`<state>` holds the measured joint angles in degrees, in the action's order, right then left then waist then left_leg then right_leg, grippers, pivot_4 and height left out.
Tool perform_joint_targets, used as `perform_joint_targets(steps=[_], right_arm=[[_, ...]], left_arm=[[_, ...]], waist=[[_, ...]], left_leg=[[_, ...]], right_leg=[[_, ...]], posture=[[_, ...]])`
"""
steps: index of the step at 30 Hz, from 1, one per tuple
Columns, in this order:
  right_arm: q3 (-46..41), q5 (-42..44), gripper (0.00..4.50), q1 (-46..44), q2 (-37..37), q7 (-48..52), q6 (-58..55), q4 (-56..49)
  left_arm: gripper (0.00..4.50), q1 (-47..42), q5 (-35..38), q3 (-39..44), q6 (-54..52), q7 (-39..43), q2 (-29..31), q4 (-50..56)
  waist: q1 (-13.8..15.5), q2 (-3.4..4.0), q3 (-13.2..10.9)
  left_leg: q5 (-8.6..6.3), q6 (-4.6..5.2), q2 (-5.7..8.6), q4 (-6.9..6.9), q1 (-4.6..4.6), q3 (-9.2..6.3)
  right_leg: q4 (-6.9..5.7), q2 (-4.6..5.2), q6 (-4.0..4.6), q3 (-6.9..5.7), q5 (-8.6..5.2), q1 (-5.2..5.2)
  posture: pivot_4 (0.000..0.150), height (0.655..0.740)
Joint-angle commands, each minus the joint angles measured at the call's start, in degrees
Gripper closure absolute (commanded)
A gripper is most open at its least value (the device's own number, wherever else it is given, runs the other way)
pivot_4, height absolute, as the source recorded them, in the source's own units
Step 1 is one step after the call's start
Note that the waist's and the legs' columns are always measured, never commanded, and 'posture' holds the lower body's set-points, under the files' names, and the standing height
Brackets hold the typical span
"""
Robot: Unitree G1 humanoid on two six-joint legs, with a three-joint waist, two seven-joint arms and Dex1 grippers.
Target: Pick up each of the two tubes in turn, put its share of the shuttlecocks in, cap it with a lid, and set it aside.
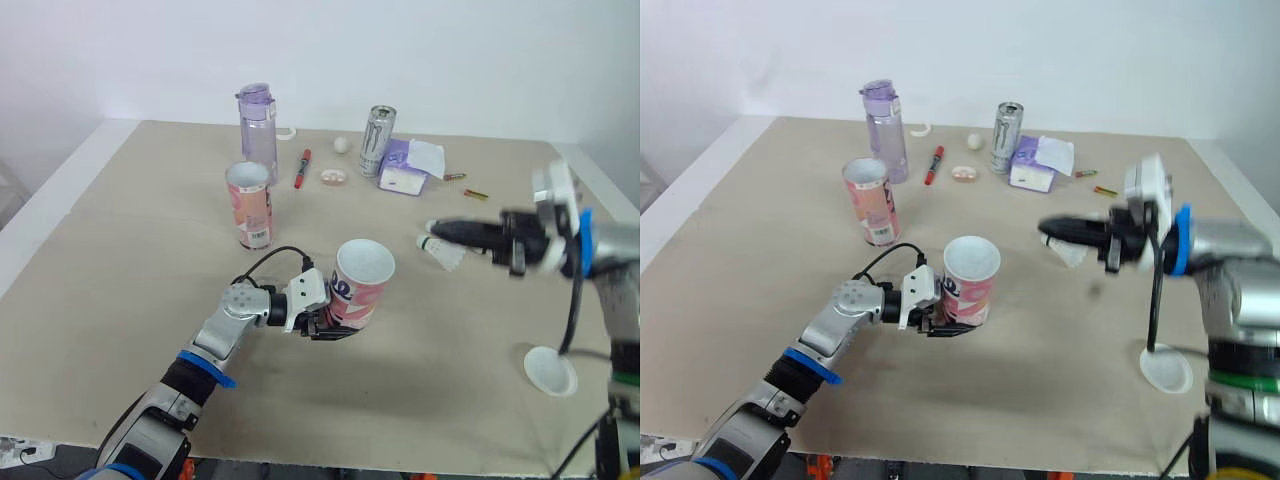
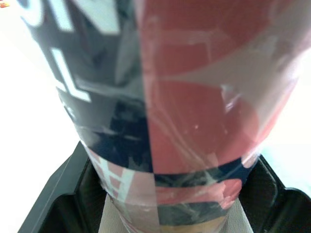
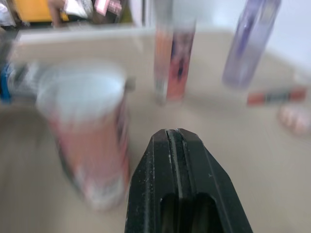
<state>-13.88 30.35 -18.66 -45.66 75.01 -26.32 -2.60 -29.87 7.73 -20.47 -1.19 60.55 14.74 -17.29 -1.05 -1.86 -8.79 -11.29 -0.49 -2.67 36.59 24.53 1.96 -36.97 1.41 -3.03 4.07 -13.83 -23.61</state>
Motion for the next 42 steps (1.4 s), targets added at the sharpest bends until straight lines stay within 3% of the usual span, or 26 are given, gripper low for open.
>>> perform_joint_targets(steps=[1,5,6,9,32,42], right_arm=[[2.6,-1.5,2.69,6.8,2.1,-0.3,5.5,-4.9],[6.0,-4.0,1.62,8.6,4.2,-0.6,9.9,-3.7],[6.9,-4.4,0.92,8.7,4.8,-0.6,10.7,-3.4],[9.1,-5.5,0.09,8.3,6.0,-0.6,13.0,-2.3],[20.9,-12.8,0.09,0.4,20.5,-5.8,26.5,9.5],[24.2,-15.7,0.09,-2.4,24.6,-7.7,29.8,14.5]], left_arm=[[0.0,0.0,0.0,1.2,0.5,0.3,0.9,-0.2],[0.0,-0.1,0.3,1.3,1.0,1.2,1.1,0.4],[0.0,-0.1,0.3,1.3,1.3,1.4,1.2,0.6],[0.0,0.0,0.7,1.8,1.9,1.9,1.4,1.3],[0.0,8.1,10.1,10.3,-1.5,9.2,14.9,18.3],[0.0,11.3,12.0,11.7,-4.2,7.5,16.5,22.7]], waist=[[-0.4,0.67,-0.1],[-0.6,0.78,-0.2],[-0.6,0.7,-0.2],[-0.5,0.66,-0.2],[-0.2,0.55,-0.3],[-0.2,0.54,-0.3]], left_leg=[[0.0,0.0,0.03,-0.01,0.03,0.2],[0.0,0.01,0.1,-0.01,0.01,0.28],[0.01,0.01,0.09,0.01,-0.02,0.12],[0.02,0.01,0.09,0.02,-0.01,0.11],[0.0,-0.02,0.0,0.0,0.08,0.13],[0.01,-0.03,-0.04,0.04,0.05,0.15]], right_leg=[[-0.04,0.02,-0.22,0.22,0.16,-0.16],[-0.1,-0.03,-0.34,0.44,0.27,-0.29],[-0.09,-0.19,-0.23,0.42,0.3,-0.27],[-0.09,-0.2,-0.04,0.43,0.2,-0.27],[-0.14,-0.26,-0.25,0.43,0.25,-0.35],[-0.22,-0.29,-0.21,0.43,0.28,-0.35]], posture=[[0.15,0.74],[0.15,0.74],[0.15,0.74],[0.15,0.74],[0.15,0.74],[0.15,0.74]])
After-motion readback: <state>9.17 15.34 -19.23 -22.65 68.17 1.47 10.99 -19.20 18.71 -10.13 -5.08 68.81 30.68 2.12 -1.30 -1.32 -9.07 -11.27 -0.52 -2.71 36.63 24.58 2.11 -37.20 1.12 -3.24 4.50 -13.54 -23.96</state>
